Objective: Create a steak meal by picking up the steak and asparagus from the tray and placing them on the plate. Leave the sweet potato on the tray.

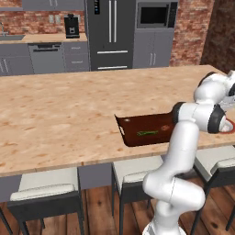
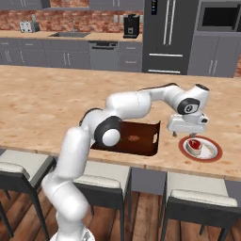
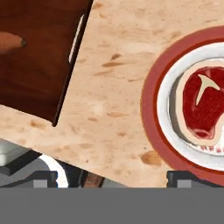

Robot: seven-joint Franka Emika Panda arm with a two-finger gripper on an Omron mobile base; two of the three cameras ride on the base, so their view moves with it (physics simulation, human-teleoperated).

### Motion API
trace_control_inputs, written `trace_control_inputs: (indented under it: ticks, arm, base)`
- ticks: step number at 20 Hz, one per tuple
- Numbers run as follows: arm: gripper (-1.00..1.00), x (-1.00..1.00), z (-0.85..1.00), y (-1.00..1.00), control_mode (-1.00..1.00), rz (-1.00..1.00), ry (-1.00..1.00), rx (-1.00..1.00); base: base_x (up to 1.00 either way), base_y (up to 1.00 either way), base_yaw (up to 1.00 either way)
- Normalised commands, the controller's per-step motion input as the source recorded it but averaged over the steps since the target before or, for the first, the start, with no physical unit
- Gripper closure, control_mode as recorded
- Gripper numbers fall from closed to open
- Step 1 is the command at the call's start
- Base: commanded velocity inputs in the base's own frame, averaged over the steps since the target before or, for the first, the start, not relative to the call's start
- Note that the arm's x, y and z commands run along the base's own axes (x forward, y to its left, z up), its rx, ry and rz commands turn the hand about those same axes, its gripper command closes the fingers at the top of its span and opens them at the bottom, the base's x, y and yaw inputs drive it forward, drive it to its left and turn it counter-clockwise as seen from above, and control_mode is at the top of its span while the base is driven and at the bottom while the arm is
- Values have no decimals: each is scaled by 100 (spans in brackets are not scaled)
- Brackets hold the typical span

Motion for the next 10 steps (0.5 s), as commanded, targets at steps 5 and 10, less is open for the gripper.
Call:
trace_control_inputs:
  ticks: [5,10]
  arm:
    - [-100,-71,20,100,-100,6,-1,-19]
    - [-100,-46,34,100,-100,15,-8,-7]
  base:
    - [0,0,0]
    - [0,0,0]
